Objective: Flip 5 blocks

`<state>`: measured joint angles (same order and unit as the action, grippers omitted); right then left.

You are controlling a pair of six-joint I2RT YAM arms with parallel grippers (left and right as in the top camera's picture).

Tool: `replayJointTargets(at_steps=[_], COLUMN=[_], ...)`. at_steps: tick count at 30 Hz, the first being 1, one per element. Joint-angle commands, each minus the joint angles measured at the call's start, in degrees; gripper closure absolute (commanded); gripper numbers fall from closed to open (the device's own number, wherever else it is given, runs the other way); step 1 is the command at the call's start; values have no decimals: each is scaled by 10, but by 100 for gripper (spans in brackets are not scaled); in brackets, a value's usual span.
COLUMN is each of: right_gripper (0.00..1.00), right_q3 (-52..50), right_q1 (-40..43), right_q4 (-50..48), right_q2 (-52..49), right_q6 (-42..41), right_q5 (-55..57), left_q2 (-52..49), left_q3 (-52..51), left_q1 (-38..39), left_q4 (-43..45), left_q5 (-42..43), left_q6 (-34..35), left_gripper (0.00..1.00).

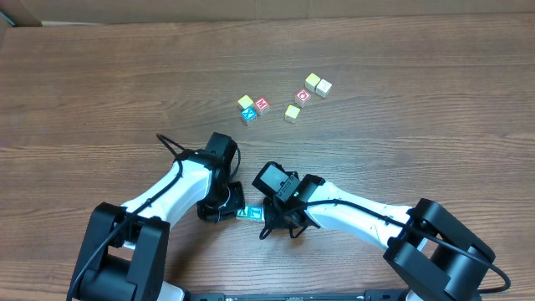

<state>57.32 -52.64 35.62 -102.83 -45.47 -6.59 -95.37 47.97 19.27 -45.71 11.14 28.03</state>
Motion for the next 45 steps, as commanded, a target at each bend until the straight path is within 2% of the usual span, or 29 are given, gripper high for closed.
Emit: replayJointTargets(at_steps=[1,16,32,45], right_gripper=[96,96,96,96], right_q3=[14,14,14,14], right_q1=[-10,-10,-10,-10], right_q4=[-13,-19,-19,-21], right_q2=[2,2,2,2], right_q6=[-14,-70,-133,-166], right_q5=[-26,-40,-43,-55], left_q2=[-23,-24,-25,-28], left_q3=[-3,-3,-3,-3], left_q1=[3,3,3,3], left_q4=[38,48,88,96], left_q5=[-17,-53,-59,-73], left_q6=[-26,-50,-118,-132], left_gripper=[96,96,96,96])
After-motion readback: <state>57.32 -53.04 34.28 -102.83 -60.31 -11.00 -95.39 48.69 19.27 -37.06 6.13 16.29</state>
